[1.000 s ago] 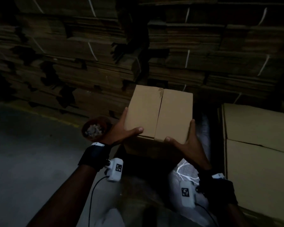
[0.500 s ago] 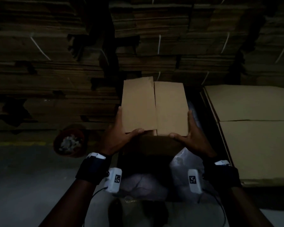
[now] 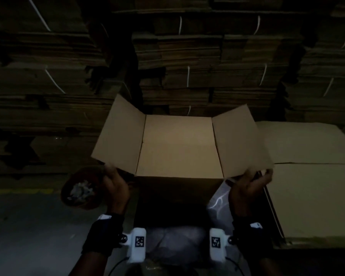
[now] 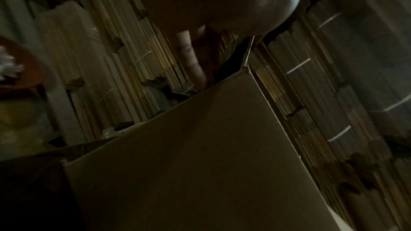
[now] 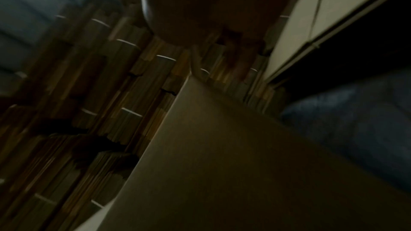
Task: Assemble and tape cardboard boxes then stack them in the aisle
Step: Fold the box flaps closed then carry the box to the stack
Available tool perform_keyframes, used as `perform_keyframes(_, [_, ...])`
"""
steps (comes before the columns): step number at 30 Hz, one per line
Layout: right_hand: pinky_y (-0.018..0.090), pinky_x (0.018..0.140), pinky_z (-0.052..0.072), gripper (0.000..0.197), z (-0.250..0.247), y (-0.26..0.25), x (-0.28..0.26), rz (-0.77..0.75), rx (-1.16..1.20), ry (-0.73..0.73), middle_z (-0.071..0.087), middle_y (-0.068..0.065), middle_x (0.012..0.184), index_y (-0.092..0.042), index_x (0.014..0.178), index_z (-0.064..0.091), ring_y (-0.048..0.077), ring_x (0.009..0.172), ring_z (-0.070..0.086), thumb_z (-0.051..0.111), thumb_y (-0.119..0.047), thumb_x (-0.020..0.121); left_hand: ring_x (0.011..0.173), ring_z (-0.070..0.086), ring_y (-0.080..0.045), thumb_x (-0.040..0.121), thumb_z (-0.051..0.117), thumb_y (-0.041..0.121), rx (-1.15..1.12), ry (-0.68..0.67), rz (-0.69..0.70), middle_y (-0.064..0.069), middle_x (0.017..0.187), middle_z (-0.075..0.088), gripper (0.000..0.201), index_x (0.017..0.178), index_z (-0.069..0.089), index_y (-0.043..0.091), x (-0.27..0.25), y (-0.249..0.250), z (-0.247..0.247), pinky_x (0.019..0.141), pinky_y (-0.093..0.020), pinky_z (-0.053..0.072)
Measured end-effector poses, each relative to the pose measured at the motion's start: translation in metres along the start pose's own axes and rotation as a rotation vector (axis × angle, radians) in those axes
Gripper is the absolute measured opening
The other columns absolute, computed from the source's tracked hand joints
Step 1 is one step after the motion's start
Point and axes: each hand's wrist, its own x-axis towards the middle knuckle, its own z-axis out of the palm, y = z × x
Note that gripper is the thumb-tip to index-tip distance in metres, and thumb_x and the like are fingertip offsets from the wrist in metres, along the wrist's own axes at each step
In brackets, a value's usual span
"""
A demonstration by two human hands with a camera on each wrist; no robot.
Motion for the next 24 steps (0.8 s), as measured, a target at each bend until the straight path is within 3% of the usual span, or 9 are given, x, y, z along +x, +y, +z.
perform_keyframes(1, [0.034,0.108,0.04,0.065,-0.001,-0.002,0.001,-0.121,-0.031,0.082,0.038,0.027,0.153,-0.001,0.158,0.018,0.031,0.133,0.048,0.051,-0.018,0.104,0.127,0.051,-0.033,0.104,0.027,0.06,0.014,0.075,0.074,-0.021,0.137,0.053,0.079,0.141,0.041,-0.009,0.002,-0.001,-0.003,0.103,-0.028,0.045])
perform_keyframes(3, [0.048,0.114,0.035,0.077,-0.003,0.005,0.008,-0.242,-0.302,0.106,0.025,0.028,0.158,0.0,0.158,0.018,0.037,0.141,0.034,0.058,-0.011,0.094,0.131,0.048,-0.039,0.102,0.048,0.049,0.086,0.19,0.175,-0.023,0.146,0.046,0.072,0.154,0.026,0.005,0.014,-0.018,-0.009,0.109,-0.048,0.04])
perform_keyframes(6, [0.075,0.11,0.016,0.069,-0.005,-0.007,0.025,-0.26,-0.789,-0.187,0.024,0.018,0.163,-0.011,0.154,0.035,0.035,0.151,0.021,0.061,-0.011,0.089,0.127,0.042,-0.044,0.093,0.057,0.023,0.454,0.257,0.32,-0.024,0.145,0.042,0.052,0.143,0.047,0.012,0.022,-0.022,-0.019,0.103,-0.056,0.036])
perform_keyframes(7, [0.073,0.112,0.013,0.061,-0.003,-0.009,0.032,-0.31,-0.868,-0.34,0.032,0.017,0.161,-0.01,0.152,0.041,0.034,0.15,0.026,0.059,-0.018,0.094,0.122,0.044,-0.043,0.092,0.051,0.024,0.552,0.216,0.423,-0.022,0.137,0.049,0.04,0.129,0.06,0.012,0.018,-0.015,-0.02,0.098,-0.056,0.039])
perform_keyframes(9, [0.06,0.11,0.036,0.059,0.005,-0.02,0.048,-0.432,-0.821,-0.651,0.053,0.024,0.143,-0.003,0.142,0.051,0.039,0.134,0.05,0.044,-0.039,0.097,0.114,0.052,-0.041,0.092,0.04,0.037,0.609,0.029,0.534,-0.018,0.119,0.063,0.043,0.109,0.07,0.012,0.017,-0.011,-0.016,0.093,-0.054,0.043])
perform_keyframes(12, [0.046,0.102,0.046,0.06,0.037,-0.054,0.065,-0.265,-0.774,-0.885,0.056,0.022,0.141,-0.015,0.155,0.032,0.04,0.125,0.056,0.039,-0.048,0.105,0.112,0.06,-0.037,0.091,0.041,0.071,0.482,-0.309,0.321,-0.017,0.122,0.065,0.073,0.121,0.064,0.008,0.01,0.005,0.003,0.096,-0.047,0.048])
perform_keyframes(14, [0.046,0.106,0.04,0.062,0.059,-0.065,0.071,-0.184,-0.806,-0.906,0.047,0.018,0.152,-0.028,0.16,0.018,0.039,0.132,0.051,0.034,-0.054,0.106,0.126,0.055,-0.035,0.078,0.053,0.083,0.45,-0.448,0.146,-0.014,0.142,0.055,0.098,0.143,0.046,0.011,0.003,0.004,0.014,0.106,-0.047,0.045])
perform_keyframes(17, [0.044,0.097,0.043,0.054,0.07,-0.062,0.078,-0.264,-0.802,-0.908,0.053,0.024,0.142,-0.029,0.16,0.019,0.042,0.121,0.057,0.033,-0.041,0.109,0.137,0.046,-0.029,0.055,0.056,0.098,0.348,-0.525,0.005,-0.008,0.155,0.042,0.131,0.155,0.026,0.02,0.004,-0.002,0.02,0.113,-0.049,0.041])
perform_keyframes(24, [0.044,0.103,0.047,0.065,0.044,-0.04,0.071,-0.22,-0.764,-0.903,0.041,0.015,0.157,-0.038,0.161,0.012,0.039,0.126,0.054,0.042,-0.04,0.104,0.152,0.003,-0.029,0.073,0.061,0.083,0.563,-0.428,0.141,-0.007,0.167,0.01,0.1,0.155,0.031,0.033,0.024,0.011,0.012,0.12,-0.053,0.015])
